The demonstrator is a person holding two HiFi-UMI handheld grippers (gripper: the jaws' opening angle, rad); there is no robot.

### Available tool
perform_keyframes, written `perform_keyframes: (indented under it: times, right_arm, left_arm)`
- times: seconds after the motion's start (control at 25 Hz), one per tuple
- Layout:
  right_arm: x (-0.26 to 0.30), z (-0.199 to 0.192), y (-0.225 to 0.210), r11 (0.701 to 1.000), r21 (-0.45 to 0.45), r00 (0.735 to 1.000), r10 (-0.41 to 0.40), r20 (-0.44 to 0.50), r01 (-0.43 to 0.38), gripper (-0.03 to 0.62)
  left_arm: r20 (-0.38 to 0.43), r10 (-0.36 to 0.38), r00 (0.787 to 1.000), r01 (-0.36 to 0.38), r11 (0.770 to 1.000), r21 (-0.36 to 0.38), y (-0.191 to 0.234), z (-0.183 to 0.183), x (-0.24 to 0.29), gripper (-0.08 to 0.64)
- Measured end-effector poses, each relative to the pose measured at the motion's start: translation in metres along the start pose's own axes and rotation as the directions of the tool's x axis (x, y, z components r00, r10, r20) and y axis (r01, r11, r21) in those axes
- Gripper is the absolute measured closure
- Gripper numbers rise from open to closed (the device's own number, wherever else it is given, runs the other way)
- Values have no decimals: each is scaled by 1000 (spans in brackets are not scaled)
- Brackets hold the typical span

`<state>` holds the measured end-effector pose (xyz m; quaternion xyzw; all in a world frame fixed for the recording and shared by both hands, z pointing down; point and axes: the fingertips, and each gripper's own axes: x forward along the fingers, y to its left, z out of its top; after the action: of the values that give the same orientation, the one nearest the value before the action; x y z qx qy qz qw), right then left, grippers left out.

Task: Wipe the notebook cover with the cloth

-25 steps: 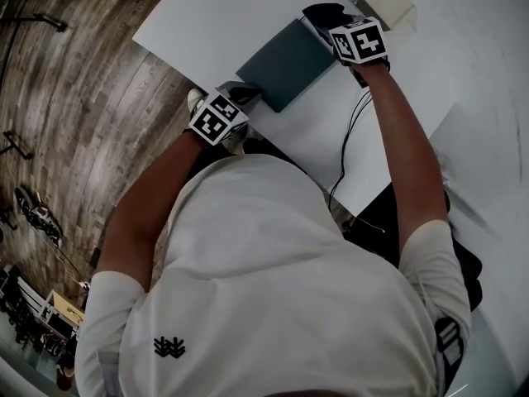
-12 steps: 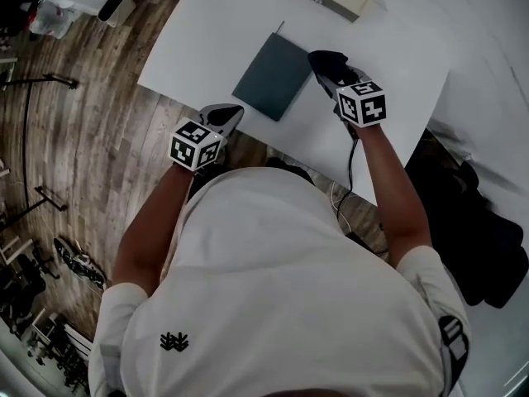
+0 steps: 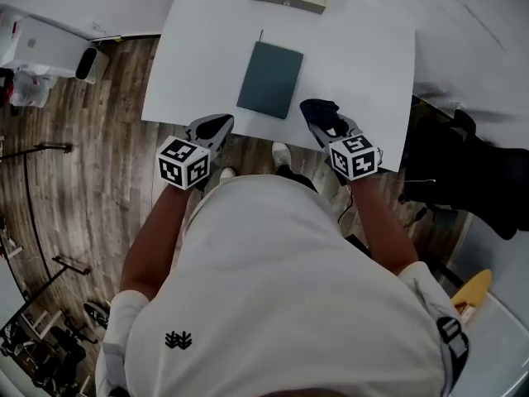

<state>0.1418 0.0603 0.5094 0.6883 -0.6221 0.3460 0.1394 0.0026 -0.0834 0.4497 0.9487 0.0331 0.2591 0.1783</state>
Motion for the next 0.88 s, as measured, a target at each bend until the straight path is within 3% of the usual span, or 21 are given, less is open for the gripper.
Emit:
perform_keyframes:
  times: [0.32,0.56,0.88]
  right_arm:
    - [-32,1,100,995,63,992,-78,102,72,425]
    - [-50,-5,164,989,95,978,-126,164,111,425]
    - [-73,-6,220,987,115,972,-134,192,114,425]
  left_arm:
    - [51,-116,992,113,992,49,-10,1,-75,554]
    - [39,-196,980,191,975,114,-20,-11,-115,554]
    - [42,-233,971,227,966,124,-29,-23,-140,554]
